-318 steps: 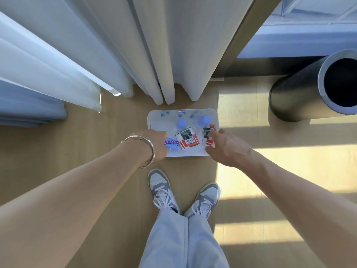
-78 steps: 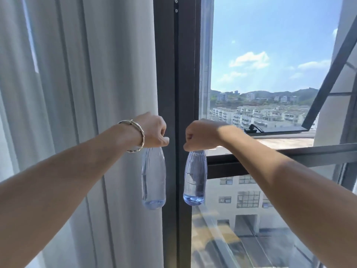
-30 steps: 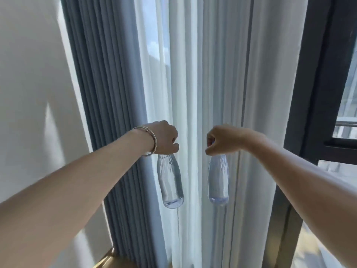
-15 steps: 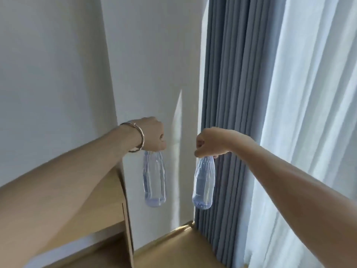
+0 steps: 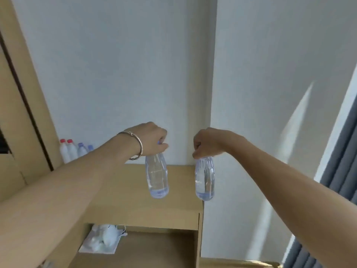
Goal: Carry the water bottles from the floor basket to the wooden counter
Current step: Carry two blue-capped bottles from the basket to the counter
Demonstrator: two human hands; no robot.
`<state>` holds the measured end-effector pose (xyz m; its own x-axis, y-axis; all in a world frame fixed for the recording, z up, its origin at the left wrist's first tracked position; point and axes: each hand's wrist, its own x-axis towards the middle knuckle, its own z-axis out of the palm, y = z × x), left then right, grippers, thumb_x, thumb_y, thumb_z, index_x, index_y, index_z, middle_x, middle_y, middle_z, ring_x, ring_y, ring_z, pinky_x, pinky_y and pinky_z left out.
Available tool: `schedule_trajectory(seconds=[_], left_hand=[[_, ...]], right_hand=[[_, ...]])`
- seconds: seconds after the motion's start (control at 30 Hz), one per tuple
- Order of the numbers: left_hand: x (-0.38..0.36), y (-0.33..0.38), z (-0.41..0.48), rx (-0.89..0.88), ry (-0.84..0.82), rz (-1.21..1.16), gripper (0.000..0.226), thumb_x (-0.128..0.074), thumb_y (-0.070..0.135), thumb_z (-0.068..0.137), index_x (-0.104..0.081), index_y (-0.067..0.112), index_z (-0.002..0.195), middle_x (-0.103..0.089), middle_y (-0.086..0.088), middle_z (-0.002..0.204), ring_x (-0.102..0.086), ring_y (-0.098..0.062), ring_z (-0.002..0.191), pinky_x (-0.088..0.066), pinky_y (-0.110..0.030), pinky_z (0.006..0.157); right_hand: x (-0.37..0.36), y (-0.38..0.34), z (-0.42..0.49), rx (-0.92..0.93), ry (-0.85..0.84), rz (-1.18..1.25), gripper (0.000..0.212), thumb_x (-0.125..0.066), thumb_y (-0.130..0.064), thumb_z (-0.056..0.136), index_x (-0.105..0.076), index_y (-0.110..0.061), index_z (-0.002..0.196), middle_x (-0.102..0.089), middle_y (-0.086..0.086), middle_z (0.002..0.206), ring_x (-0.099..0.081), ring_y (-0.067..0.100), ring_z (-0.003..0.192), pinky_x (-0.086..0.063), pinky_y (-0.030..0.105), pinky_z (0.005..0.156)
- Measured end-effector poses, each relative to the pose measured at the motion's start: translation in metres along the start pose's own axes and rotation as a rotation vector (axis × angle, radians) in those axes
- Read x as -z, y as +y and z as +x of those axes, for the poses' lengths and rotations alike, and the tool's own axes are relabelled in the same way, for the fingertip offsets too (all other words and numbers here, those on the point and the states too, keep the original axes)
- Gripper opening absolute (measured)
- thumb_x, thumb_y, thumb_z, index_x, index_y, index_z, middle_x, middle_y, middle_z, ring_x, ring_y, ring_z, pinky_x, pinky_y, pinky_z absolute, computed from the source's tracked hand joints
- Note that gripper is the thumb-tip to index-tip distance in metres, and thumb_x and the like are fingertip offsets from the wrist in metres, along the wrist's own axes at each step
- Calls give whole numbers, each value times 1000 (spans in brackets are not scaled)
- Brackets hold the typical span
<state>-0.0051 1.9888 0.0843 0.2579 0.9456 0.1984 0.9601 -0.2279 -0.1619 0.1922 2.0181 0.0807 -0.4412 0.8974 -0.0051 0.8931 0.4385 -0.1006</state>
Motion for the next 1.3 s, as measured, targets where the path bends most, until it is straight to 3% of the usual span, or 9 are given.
schedule_trajectory(seconds=[0.13,0.27,0.37,0.5,0.7,0.83,1.1,1.2,1.3], left_hand=[[-15,-51,1,133,53,60,25,-45,40,96,-48,19,83,-50,-2,88,-54,-26,89,-38,-29,69],[-27,-104,-1,276,44,126,25,-44,41,96,-51,20,84,-55,-3,93,-57,-27,93,-42,-30,70],[-41,-141,-6,355,2,138,23,-45,39,95,-54,20,85,-52,-3,91,-57,-27,94,-43,-31,72],[-61,-196,-10,447,-49,115,28,-46,36,93,-46,24,67,-46,3,76,-59,-27,90,-49,-33,73],[-78,-285,8,415,-46,146,23,-45,38,94,-50,23,78,-51,1,87,-59,-25,89,-39,-28,67],[-87,-343,30,377,-26,148,22,-46,39,94,-50,22,81,-46,4,80,-51,-22,79,-36,-27,65],[-133,-427,74,374,-43,28,22,-49,38,93,-47,22,78,-43,6,75,-48,-18,74,-26,-23,50],[-154,-451,91,380,-58,5,22,-49,39,93,-47,22,80,-48,3,83,-49,-19,76,-28,-23,51],[-180,-471,111,371,-112,28,19,-49,42,92,-53,24,86,-57,-1,98,-56,-23,90,-35,-27,67]], right_hand=[[-14,-24,75,102,19,34,39,-59,-31,73,-67,-4,99,-61,5,84,-47,19,69,-36,28,61],[-29,-57,139,180,-10,91,41,-58,-34,71,-67,-6,99,-68,9,99,-46,18,72,-38,29,63],[-38,-89,170,251,-27,118,39,-58,-33,75,-66,-5,101,-59,4,85,-46,18,70,-37,29,61],[-49,-128,210,308,-61,115,31,-59,-32,76,-67,-9,95,-62,5,89,-50,20,69,-39,27,60],[-45,-182,289,299,-69,72,25,-57,-32,77,-67,-14,90,-71,8,87,-59,20,71,-42,27,61],[-46,-219,342,284,-25,78,19,-59,-32,77,-64,-16,87,-65,3,93,-63,21,81,-44,27,63],[-83,-266,425,247,-66,94,36,-57,-30,76,-65,-4,100,-67,13,107,-46,18,73,-37,29,63],[-93,-281,457,254,-104,89,39,-57,-30,76,-65,-3,103,-63,11,92,-46,19,71,-36,29,62],[-106,-293,492,277,-166,42,36,-58,-32,78,-68,-6,101,-68,8,101,-60,24,82,-43,29,64]])
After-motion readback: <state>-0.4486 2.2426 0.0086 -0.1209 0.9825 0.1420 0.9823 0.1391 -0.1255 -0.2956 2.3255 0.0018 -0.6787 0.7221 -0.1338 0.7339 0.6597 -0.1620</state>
